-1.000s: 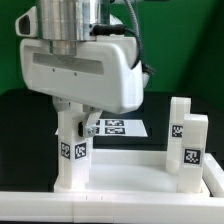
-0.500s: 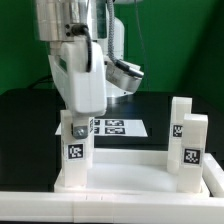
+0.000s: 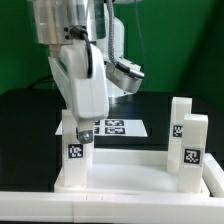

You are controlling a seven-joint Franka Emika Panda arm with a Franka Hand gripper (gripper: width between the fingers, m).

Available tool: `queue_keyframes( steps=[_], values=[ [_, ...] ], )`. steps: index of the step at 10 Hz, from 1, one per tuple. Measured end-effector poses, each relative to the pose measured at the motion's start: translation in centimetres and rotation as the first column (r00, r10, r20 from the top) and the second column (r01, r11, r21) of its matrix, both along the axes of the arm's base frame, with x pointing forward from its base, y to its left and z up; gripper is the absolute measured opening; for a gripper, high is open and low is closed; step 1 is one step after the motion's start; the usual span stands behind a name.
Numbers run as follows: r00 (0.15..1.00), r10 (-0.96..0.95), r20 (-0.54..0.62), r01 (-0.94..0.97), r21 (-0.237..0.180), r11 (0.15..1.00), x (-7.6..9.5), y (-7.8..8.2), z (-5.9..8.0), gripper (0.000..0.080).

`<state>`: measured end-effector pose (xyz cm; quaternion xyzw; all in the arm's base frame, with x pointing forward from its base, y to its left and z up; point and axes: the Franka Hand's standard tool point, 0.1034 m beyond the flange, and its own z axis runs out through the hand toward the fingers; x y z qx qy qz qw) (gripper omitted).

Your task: Assemble desk

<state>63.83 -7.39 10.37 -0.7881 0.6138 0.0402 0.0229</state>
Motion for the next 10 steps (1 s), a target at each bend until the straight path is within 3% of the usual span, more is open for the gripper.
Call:
queue_keyframes(
  steps=[3,7,10],
  values=[
    [0.941,0.338,0.013,-0.338,-0.005,0.941,-0.14,0.06,0.03,0.0648],
    [0.710,0.704,0.032,-0.703,-0.023,0.710,0.23,-0.23,0.46,0.0649],
    [0.551,0.834,0.035,-0.834,-0.026,0.551,0.14,-0.59,0.42,0.0649]
  ],
)
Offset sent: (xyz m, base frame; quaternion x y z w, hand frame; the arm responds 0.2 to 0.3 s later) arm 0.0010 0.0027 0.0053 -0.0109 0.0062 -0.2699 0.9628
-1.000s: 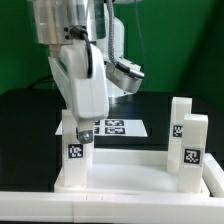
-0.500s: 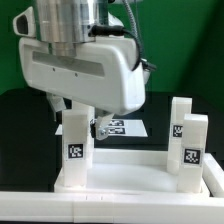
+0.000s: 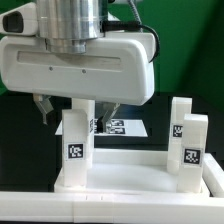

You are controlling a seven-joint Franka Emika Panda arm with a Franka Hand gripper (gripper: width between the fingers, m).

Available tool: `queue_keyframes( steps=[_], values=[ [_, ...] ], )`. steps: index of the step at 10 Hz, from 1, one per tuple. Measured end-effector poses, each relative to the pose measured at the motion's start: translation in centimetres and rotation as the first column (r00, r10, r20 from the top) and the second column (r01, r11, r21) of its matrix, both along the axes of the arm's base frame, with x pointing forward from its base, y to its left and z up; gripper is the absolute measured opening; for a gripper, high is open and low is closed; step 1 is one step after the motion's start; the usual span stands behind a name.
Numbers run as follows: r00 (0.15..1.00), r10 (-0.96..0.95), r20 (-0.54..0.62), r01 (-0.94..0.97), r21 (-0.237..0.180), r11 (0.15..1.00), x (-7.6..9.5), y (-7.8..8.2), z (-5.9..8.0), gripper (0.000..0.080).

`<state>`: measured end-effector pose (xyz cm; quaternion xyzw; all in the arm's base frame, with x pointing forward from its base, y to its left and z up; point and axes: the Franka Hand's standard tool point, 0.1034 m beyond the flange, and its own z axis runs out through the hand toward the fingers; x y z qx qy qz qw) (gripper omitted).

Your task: Assemble desk

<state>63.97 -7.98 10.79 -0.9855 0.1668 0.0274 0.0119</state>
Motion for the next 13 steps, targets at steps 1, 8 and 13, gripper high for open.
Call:
queue_keyframes(
  steps=[1,8,13],
  values=[
    [0.995,0.097,0.005,-0.097,-0.017,0.995,0.13,-0.22,0.03,0.0649],
    [0.880,0.475,0.013,-0.472,-0.090,0.877,1.06,-0.54,0.27,0.0404],
    [0.939,0.343,0.020,-0.340,-0.090,0.936,0.97,-0.52,0.20,0.0293]
  ],
)
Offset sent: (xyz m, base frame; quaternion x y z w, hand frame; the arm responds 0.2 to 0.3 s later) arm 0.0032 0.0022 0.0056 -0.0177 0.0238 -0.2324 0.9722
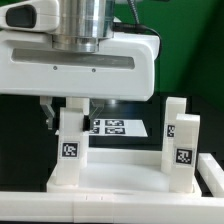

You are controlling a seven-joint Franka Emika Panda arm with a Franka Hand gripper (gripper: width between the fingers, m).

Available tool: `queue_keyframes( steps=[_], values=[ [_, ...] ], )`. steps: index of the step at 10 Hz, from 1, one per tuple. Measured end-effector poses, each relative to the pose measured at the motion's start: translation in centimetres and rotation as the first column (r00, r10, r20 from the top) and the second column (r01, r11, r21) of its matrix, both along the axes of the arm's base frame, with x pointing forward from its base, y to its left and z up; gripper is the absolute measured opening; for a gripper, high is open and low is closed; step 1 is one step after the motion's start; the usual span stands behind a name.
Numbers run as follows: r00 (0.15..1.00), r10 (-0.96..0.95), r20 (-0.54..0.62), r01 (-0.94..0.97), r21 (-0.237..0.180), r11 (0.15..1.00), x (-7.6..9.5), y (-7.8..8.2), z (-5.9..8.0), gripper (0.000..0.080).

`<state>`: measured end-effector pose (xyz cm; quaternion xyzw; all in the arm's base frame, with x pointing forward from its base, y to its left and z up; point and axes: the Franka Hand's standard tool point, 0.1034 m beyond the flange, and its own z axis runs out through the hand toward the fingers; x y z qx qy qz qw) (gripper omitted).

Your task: Assemble desk

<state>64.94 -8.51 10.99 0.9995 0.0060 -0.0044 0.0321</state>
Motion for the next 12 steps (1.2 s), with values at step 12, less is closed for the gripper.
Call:
queue_keyframes(
  steps=[12],
  values=[
    [0.451,-0.893,0.003,0.888,0.097,0.449,-0.1,-1.1,-0.2,0.0294]
  ],
)
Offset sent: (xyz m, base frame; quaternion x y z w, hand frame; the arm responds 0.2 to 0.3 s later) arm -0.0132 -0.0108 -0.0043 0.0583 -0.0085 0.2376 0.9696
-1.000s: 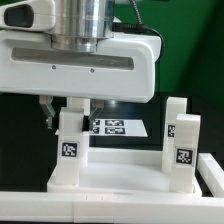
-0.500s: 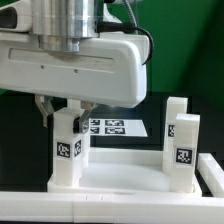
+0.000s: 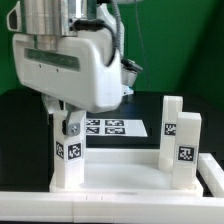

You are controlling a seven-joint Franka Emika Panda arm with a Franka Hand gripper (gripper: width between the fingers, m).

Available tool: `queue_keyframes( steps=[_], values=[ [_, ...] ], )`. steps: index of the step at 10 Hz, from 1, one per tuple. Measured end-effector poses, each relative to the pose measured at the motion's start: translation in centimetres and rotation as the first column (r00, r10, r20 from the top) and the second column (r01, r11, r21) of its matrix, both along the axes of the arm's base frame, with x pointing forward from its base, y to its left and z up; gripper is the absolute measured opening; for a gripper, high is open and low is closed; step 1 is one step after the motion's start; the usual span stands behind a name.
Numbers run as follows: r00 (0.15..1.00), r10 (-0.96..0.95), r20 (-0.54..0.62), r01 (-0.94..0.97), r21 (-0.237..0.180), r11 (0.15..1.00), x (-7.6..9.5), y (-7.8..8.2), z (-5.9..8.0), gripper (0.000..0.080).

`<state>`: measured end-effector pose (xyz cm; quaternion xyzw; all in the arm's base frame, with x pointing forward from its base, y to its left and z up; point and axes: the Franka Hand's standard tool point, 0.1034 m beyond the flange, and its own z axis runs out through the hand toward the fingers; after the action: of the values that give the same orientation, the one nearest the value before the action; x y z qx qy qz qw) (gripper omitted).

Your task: Assemble desk

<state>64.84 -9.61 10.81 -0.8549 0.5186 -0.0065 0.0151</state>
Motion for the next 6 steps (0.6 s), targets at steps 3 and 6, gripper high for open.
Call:
queue_keyframes(
  steps=[3,6],
  values=[
    [0.963,-0.269,-0.002,0.269,0.027,0.963,0.08,0.06,-0.01,0.0294],
    [0.960,-0.280,-0.005,0.280,0.027,0.960,0.12,0.13,-0.03,0.0294]
  ],
)
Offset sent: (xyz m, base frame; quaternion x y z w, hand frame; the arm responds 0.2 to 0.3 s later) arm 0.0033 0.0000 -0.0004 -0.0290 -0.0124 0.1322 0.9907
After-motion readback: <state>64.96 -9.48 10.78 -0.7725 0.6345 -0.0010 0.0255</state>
